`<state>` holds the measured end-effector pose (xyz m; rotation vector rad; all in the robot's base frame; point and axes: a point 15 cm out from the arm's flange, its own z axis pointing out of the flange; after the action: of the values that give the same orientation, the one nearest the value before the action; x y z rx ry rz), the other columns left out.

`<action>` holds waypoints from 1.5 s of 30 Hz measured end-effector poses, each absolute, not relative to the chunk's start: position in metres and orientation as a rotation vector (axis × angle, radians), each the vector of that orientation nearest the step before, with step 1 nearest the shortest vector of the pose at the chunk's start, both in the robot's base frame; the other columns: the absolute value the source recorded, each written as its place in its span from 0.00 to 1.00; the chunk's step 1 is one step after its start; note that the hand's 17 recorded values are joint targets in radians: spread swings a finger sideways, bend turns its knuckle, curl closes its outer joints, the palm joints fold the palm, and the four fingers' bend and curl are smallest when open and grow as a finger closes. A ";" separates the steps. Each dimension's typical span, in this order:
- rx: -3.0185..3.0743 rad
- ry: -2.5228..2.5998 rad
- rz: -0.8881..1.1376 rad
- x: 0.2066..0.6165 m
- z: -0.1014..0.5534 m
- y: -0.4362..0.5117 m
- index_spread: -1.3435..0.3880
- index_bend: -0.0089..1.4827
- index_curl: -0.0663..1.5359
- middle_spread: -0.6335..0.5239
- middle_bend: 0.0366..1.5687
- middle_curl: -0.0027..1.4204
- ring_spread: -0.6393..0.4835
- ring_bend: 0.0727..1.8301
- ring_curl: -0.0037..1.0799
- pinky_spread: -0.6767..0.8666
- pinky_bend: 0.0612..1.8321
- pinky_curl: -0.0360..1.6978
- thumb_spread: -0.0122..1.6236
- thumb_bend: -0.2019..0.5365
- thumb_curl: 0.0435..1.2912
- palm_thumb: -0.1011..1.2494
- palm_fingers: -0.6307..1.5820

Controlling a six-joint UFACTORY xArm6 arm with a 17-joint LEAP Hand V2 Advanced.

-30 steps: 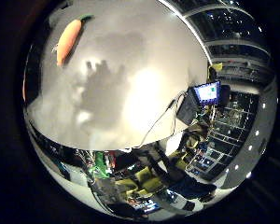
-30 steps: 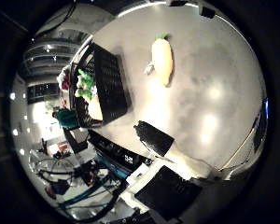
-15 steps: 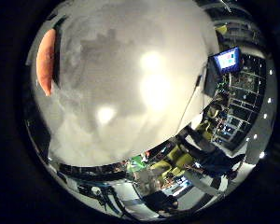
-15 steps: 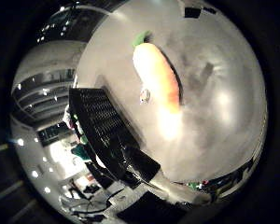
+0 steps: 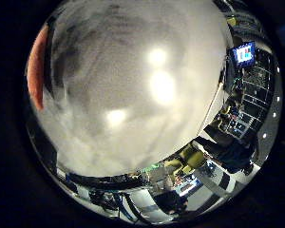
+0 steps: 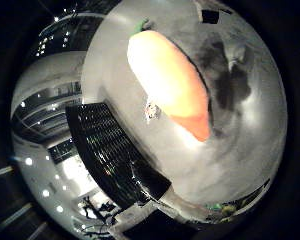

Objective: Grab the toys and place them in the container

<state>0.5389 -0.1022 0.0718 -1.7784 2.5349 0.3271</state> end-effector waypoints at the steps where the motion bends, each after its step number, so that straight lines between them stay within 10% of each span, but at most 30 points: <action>1: -1.792 2.524 0.318 0.541 0.072 -0.097 0.76 0.17 0.30 0.79 0.09 0.18 0.86 0.06 0.19 0.76 0.20 0.19 0.64 0.24 0.19 0.36 0.32; 17: -2.005 2.473 0.141 0.556 0.043 -0.069 0.72 0.26 0.33 0.77 0.10 0.18 0.83 0.06 0.17 0.76 0.18 0.19 0.63 0.26 0.21 0.45 0.35; 21: -1.992 2.486 -0.018 0.570 0.058 -0.092 0.60 0.28 0.35 0.52 0.28 0.26 0.55 0.24 0.24 0.62 0.08 0.15 0.64 0.32 0.23 0.61 0.61; 23: -1.952 2.466 -0.091 0.581 0.071 -0.105 0.55 0.24 0.37 0.39 0.36 0.32 0.39 0.40 0.35 0.39 0.20 0.18 0.68 0.34 0.23 0.68 0.77; 30: -1.825 2.378 -0.336 0.578 0.147 -0.157 0.49 0.26 0.48 0.27 0.47 0.46 0.27 0.52 0.52 0.18 0.43 0.32 0.75 0.36 0.22 0.80 0.72; 45: -1.952 2.301 -0.345 0.503 0.309 -0.143 0.46 0.39 0.64 0.23 0.58 0.64 0.26 0.62 0.68 0.13 0.54 0.47 0.76 0.26 0.20 0.85 0.62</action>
<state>0.5028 -0.1428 0.3093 -1.9517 2.3007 -0.3451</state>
